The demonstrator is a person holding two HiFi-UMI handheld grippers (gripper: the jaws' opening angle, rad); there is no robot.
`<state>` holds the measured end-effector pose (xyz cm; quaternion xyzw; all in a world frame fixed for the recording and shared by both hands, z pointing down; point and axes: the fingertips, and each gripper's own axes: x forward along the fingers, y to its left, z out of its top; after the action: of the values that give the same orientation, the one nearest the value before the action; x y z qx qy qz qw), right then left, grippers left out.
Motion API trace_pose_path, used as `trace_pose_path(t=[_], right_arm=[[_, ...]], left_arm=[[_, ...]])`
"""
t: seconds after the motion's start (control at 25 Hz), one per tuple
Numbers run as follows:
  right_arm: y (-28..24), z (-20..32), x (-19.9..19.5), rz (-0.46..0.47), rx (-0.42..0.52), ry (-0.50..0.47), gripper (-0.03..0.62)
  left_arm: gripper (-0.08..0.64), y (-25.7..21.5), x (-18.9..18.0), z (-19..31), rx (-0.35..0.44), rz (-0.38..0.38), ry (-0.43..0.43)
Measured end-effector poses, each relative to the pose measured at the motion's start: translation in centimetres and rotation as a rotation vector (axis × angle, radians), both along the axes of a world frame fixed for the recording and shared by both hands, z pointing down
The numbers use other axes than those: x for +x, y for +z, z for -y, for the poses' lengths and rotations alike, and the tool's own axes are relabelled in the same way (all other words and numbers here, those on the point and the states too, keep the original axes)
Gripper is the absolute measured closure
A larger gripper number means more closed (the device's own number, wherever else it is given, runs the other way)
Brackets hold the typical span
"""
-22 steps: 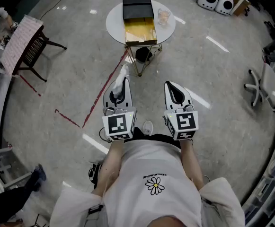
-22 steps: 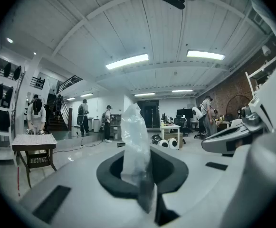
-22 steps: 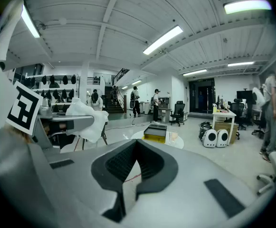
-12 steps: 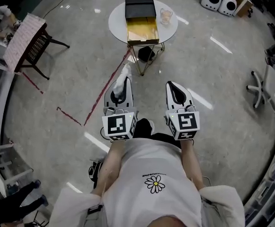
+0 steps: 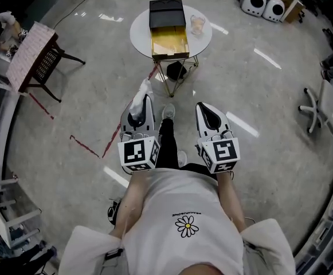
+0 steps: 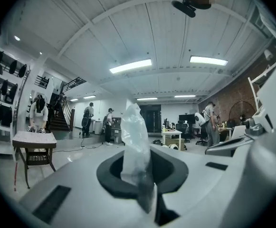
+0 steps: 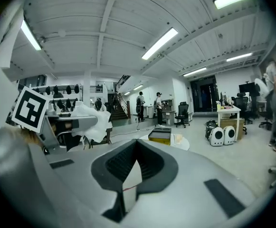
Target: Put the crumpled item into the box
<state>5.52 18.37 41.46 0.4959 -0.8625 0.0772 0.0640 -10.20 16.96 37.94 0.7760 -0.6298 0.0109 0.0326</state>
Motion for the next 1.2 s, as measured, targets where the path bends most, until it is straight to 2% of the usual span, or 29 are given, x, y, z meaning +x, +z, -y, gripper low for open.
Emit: trace_pose_path(t=[0.28, 0.64, 1.0, 1.2], right_arm=[[-0.9, 2.0, 0.8, -0.02, 0.027, 0.01, 0.589], [-1.3, 7.7, 1.8, -0.026, 0.033, 0.042, 0.589], [-2.3, 18.3, 0.8, -0.004, 0.026, 0.056, 0.589], [-3.2, 25.8, -0.6, -0.012, 0.005, 0.069, 0.589]], left_arm=[[0.526, -1.3, 0.4, 3.1, 0.035, -0.026, 0.008], [0.528, -2.1, 1.1, 9.3, 0.055, -0.036, 0.03], [0.528, -2.3, -0.2, 20.4, 0.049, -0.066, 0.047], [0.528, -4.0, -2.4, 27.7, 0.094, -0.053, 0.034]])
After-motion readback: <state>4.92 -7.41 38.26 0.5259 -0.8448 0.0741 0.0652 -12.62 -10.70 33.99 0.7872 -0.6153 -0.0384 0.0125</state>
